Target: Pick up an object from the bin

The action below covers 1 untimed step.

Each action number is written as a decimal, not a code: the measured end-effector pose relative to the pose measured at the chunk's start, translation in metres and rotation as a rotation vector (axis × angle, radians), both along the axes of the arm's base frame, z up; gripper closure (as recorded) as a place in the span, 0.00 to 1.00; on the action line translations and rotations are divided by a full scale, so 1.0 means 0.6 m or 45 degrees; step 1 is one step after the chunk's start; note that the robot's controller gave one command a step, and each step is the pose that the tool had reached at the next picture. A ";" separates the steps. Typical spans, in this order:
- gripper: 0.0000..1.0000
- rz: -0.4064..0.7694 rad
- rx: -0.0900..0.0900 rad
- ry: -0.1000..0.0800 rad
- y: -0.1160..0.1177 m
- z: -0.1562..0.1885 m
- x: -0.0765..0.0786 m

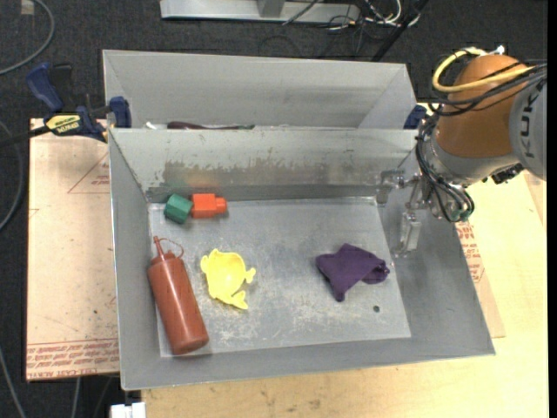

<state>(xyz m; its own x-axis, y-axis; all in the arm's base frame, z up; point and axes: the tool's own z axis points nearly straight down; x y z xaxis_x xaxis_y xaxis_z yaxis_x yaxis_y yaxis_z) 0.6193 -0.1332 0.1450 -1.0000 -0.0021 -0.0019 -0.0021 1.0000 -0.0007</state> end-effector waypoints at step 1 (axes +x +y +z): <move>0.00 0.000 0.000 0.000 0.000 0.000 0.000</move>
Offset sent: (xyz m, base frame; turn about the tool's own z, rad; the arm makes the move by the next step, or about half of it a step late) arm -0.0893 0.0375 -0.0750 -0.0260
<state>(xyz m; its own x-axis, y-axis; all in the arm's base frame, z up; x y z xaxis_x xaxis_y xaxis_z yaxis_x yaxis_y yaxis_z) 0.6193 -0.1332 0.1450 -1.0000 -0.0021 -0.0019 -0.0021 1.0000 -0.0007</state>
